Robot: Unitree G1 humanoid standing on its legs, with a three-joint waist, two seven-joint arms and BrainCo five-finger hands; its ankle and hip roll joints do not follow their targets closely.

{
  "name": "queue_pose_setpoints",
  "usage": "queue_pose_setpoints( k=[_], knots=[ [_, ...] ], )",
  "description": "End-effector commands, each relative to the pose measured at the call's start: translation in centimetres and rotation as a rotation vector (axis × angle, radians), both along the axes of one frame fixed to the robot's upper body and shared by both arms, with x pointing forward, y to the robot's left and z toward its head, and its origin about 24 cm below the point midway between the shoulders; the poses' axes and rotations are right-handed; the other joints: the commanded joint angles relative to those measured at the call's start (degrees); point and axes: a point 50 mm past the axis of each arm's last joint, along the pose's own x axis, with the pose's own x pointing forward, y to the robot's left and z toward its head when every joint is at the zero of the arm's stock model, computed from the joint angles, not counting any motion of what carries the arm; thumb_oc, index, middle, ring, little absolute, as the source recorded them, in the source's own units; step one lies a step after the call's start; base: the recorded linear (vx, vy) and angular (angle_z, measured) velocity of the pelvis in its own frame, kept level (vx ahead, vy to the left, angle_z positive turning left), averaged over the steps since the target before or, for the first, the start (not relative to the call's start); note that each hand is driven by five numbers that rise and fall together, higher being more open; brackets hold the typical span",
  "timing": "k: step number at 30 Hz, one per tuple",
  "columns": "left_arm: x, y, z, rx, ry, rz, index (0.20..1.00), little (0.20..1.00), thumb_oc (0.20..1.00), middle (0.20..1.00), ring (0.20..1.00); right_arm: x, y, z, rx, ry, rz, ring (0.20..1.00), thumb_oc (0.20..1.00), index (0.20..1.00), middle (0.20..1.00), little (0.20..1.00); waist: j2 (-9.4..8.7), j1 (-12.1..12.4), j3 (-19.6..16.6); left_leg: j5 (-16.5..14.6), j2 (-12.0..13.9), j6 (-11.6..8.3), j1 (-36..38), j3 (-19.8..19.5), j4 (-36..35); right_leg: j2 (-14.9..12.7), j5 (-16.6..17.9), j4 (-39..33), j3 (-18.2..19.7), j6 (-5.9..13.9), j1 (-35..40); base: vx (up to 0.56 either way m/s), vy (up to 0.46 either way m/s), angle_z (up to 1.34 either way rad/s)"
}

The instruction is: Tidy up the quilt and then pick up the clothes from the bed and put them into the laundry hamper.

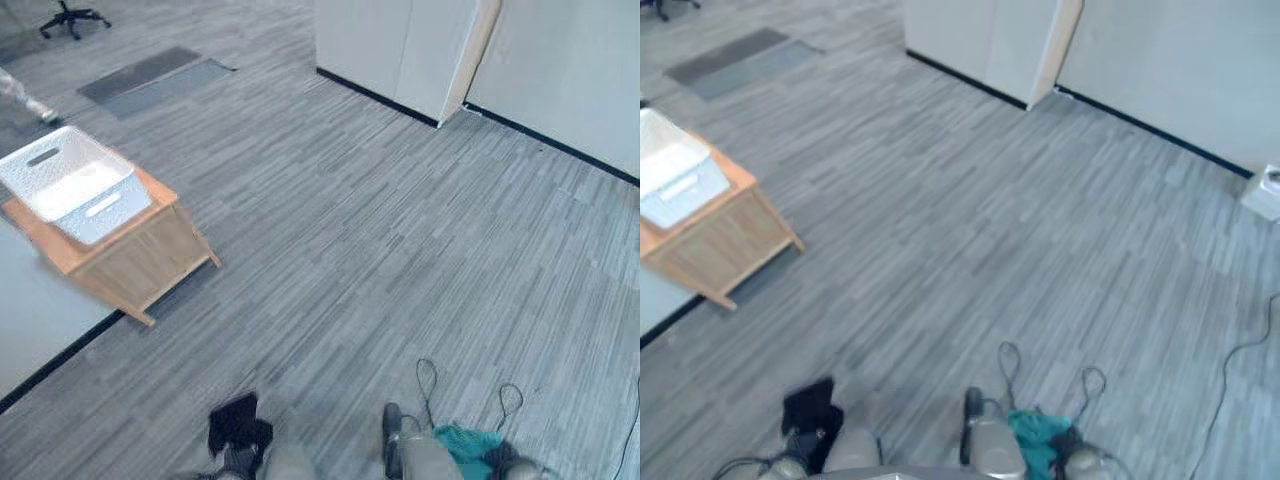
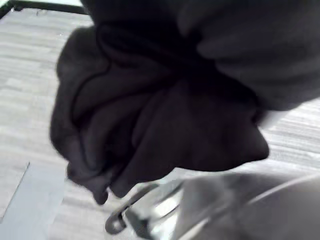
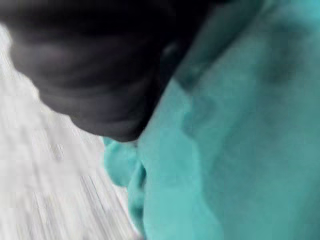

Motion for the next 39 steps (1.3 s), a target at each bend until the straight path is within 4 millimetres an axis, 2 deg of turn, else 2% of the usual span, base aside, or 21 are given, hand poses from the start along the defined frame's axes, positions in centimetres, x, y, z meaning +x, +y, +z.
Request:
queue_pose_setpoints(
  k=[1,4,7,9,12,14,15,16,17,19,21,23,26,27,28,31,32,33,36,37,39],
  knots=[
    [2.6,0.5,0.9,-0.003,-0.109,0.052,0.2,0.2,0.2,0.2,0.2,4.1,-0.9,2.0,-0.035,-0.097,0.081,0.2,0.2,0.2,0.2,0.2,-0.16,4.96,4.59,-1.08,-7.91,-1.62,-3.51,8.7,2.97,-4.4,-0.45,-10.33,0.72,7.05,10.52,0.52,-0.171,-0.09],
    [1.0,0.4,0.3,-0.016,-0.058,0.081,0.2,0.2,0.2,0.2,0.2,3.7,-0.8,1.7,-0.04,-0.082,0.098,0.2,0.2,0.2,0.2,0.2,1.02,7.82,2.77,0.59,-5.41,-1.57,-3.24,19.23,-17.72,-3.57,-5.49,-10.33,-2.33,8.11,15.03,0.68,-0.09,-0.11],
    [-1.4,0.1,-0.3,-0.02,0.026,0.065,0.2,0.2,0.2,0.2,0.2,2.3,-1.6,1.3,-0.07,-0.041,0.082,0.2,0.2,0.2,0.2,0.2,2.38,7.23,0.45,4.3,0.14,-4.72,-1.23,37.53,-38.97,-2.85,-11.07,-10.33,-10.28,10.23,21.16,0.67,0.029,0.61],
    [-2.2,0.4,-0.4,-0.004,0.066,0.062,0.2,0.2,0.2,0.2,0.2,1.1,-1.6,0.7,-0.078,0.003,0.075,0.2,0.2,0.2,0.2,0.2,2.06,6.5,-0.58,7.01,3.44,-5.02,0.53,43.8,-41.63,-2.49,-11.68,-10.33,-13.98,10.23,24.61,0.66,-0.081,1.38],
    [-3.4,0.7,-0.6,-0.005,0.108,0.084,0.2,0.2,0.2,0.2,0.2,-0.5,-0.9,-0.1,-0.043,0.055,0.065,0.2,0.2,0.2,0.2,0.2,0.45,7.41,-2.92,5.22,-1.98,-1.23,3.13,39.16,-41.58,-4.61,-7.22,-1.83,-14.47,12.71,25.55,0.72,0.065,0.81],
    [-3.2,1.0,-0.5,0.004,0.118,0.057,0.2,0.2,0.2,0.2,0.2,-1.3,-0.7,-0.5,-0.023,0.077,0.029,0.2,0.2,0.2,0.2,0.2,-0.41,6.57,-2.82,1.32,-6.7,2.5,6.74,37.82,-43.64,-9.41,0.16,16.38,-14.42,16.22,21.99,0.66,0.24,1.43],
    [-2.7,1.2,-0.4,0.014,0.107,0.043,0.2,0.2,0.2,0.2,0.2,-1.2,-0.4,-0.5,-0.013,0.072,0.03,0.2,0.2,0.2,0.2,0.2,-0.08,5.44,-1.97,-0.28,-8.09,3.56,9.12,36.05,-44.56,-10.25,3.99,24.9,-12.75,15.88,17.95,0.82,0.127,1.42],
    [-1.5,1.6,0.0,0.037,0.079,0.01,0.2,0.2,0.2,0.2,0.2,-0.6,-0.4,-0.3,-0.007,0.042,0.018,0.2,0.2,0.2,0.2,0.2,1.36,2.93,-0.86,-2.09,-9.07,4.49,13.79,32.36,-47.62,-11.2,3.04,35.22,-9.85,15.5,8.26,0.59,0.038,1.19],
    [-1.5,1.5,0.0,0.036,0.078,0.009,0.2,0.2,0.2,0.2,0.2,-0.6,-0.5,-0.3,-0.008,0.041,0.017,0.2,0.2,0.2,0.2,0.2,1.16,2.77,-0.89,-2.1,-9.53,4.69,13.66,32.22,-47.85,-11.68,2.63,36.01,-9.81,15.62,7.8,0.62,-0.082,1.23],
    [0.7,1.6,0.5,0.059,0.023,-0.06,0.2,0.2,0.2,0.2,0.2,-0.5,-0.7,-0.1,-0.007,0.021,-0.002,0.2,0.2,0.2,0.2,0.2,1.88,-0.05,0.12,-2.78,-9.19,3.64,18.09,27.8,-49.99,-11.98,-1.29,31.56,-8.46,14.13,1.4,0.55,-0.192,1.71],
    [2.4,1.3,1.0,0.066,-0.032,-0.109,0.2,0.2,0.2,0.2,0.2,-0.6,-1.0,0.0,-0.011,0.013,-0.017,0.2,0.2,0.2,0.2,0.2,2.17,-2.32,0.72,-3.87,-9.07,1.81,20.87,24.37,-50.62,-11.89,-2.75,18.92,-7.4,13.36,-0.53,0.64,-0.352,1.36],
    [4.4,0.9,1.7,0.07,-0.104,-0.14,0.2,0.2,0.2,0.2,0.2,-0.9,-1.3,0.0,-0.022,0.017,-0.033,0.2,0.2,0.2,0.2,0.2,1.97,-4.28,1.08,-4.16,-8.21,-0.64,23.97,21.31,-51.92,-12.12,0.9,-2.86,-4.92,13.46,-1.84,0.67,-0.439,1.33],
    [5.8,0.7,2.2,0.072,-0.161,-0.151,0.2,0.2,0.2,0.2,0.2,-1.5,-1.3,-0.3,-0.022,0.046,-0.042,0.2,0.2,0.2,0.2,0.2,1.54,-6.08,1.04,-7.12,-7.33,-2.04,26.9,17.53,-50.97,-11.46,3.56,-10.33,2.55,15.71,-4.83,0.51,-0.338,0.84],
    [5.7,0.8,2.2,0.072,-0.166,-0.147,0.2,0.2,0.2,0.2,0.2,-1.9,-1.5,-0.4,-0.03,0.068,-0.036,0.2,0.2,0.2,0.2,0.2,0.96,-6.02,1.06,-9.3,-5.62,-2.86,27.53,15.45,-44.72,-11.58,4.36,-10.29,2.61,16.54,-4.56,0.79,-0.644,1.39],
    [5.2,0.7,2.1,0.07,-0.156,-0.15,0.2,0.2,0.2,0.2,0.2,-2.1,-1.7,-0.4,-0.038,0.083,-0.021,0.2,0.2,0.2,0.2,0.2,0.41,-5.92,0.87,-7.99,-3.79,-3.6,26.09,14.34,-37.5,-10.85,4.68,-9.25,2.32,15.67,-2.61,0.69,-0.749,1.28],
    [5.0,0.5,1.9,0.06,-0.158,-0.103,0.2,0.2,0.2,0.2,0.2,-1.7,-1.9,-0.2,-0.053,0.076,0.002,0.2,0.2,0.2,0.2,0.2,-1.23,-4.46,3.17,2.86,3.7,-2.36,13.21,9.47,-3.36,-7.51,3.28,-5.88,1.75,9.07,2.01,0.46,-0.788,0.99],
    [3.7,1.0,1.6,0.064,-0.129,-0.048,0.2,0.2,0.2,0.2,0.2,-1.2,-2.5,0.2,-0.069,0.061,-0.009,0.2,0.2,0.2,0.2,0.2,-1.14,-2.61,4.64,1.72,8.44,-2.91,7.17,11.38,5.67,-5.1,0.28,-8.31,-2.17,6.48,8.51,0.45,-0.612,1.14],
    [3.7,1.0,1.6,0.063,-0.13,-0.048,0.2,0.2,0.2,0.2,0.2,-1.1,-2.5,0.2,-0.069,0.061,-0.009,0.2,0.2,0.2,0.2,0.2,-0.9,-2.7,4.73,1.55,8.7,-2.97,6.96,11.07,6.03,-4.84,0.32,-8.43,-2.32,6.44,8.64,0.47,-0.47,0.84],
    [2.5,0.9,1.1,0.048,-0.091,-0.038,0.2,0.2,0.2,0.2,0.2,-0.7,-2.7,0.3,-0.077,0.059,0.005,0.2,0.2,0.2,0.2,0.2,-1.22,-0.72,4.53,-1.12,7.02,-5.03,1.95,17.86,1.82,-4.06,-1.73,-10.3,-4.49,6.39,13.41,0.44,-0.225,0.09],
    [0.7,1.1,0.6,0.035,-0.038,-0.005,0.2,0.2,0.2,0.2,0.2,-0.4,-2.9,0.5,-0.084,0.053,0.018,0.2,0.2,0.2,0.2,0.2,-0.99,1.11,3.57,0.24,5.56,-6.43,0.08,25.66,-10.21,-3.28,-4.55,-10.09,-5.95,6.95,16.97,0.48,-0.123,0.15],
    [0.7,1.1,0.6,0.035,-0.037,-0.005,0.2,0.2,0.2,0.2,0.2,-0.5,-2.9,0.5,-0.084,0.054,0.018,0.2,0.2,0.2,0.2,0.2,-1.36,1.16,3.59,0.52,5.01,-6.36,0.61,26.04,-10.92,-3.73,-4.56,-10.09,-5.91,7.05,17.08,0.32,-0.085,0.17]
  ],
)
